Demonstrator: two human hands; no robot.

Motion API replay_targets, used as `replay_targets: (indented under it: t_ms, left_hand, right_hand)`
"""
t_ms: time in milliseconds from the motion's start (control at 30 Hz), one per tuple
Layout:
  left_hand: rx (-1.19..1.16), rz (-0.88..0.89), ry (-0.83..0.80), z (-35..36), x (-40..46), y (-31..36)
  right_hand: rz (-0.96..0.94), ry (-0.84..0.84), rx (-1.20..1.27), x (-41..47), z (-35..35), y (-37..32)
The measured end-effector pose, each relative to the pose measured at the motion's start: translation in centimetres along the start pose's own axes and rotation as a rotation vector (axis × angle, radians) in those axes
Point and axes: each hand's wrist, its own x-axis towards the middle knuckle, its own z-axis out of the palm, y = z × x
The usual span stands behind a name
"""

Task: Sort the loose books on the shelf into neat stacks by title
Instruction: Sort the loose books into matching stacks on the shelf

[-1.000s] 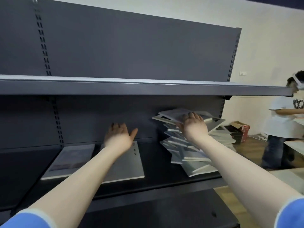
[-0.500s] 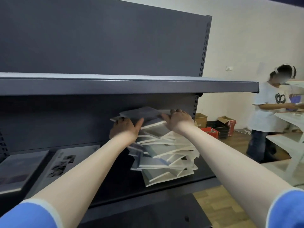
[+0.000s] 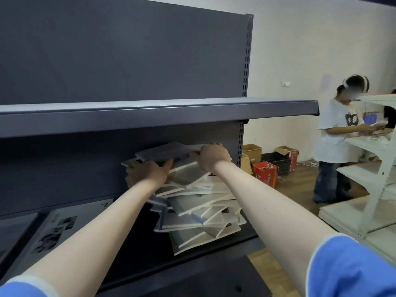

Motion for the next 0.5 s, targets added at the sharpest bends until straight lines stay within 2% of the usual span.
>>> replay_targets:
  t_ms: [200,300,367,500]
  left_hand:
    - [-0.269,-0.044,0.003,0.3,1.9,-1.6]
    - [-0.584,-0.037,-0.112,0.6,3.4,-3.2]
    - [-0.744,-0.079,-0.104,0.5,3.7,-3.8]
    - [-0.831,-0.136,-0.116,0.0,3.6,-4.5]
  right_hand:
    - [-0.01,0.051,0.149,0.3,0.2,-0.9]
    - [-0.012,0.069,0.2,0.1,0.4,-1.4]
    - [-0.015,0.068,0.216,-0.1,0.5,-1.9]
    - [-0.016,0.045,0.237,-0.4,0.4,-3.0]
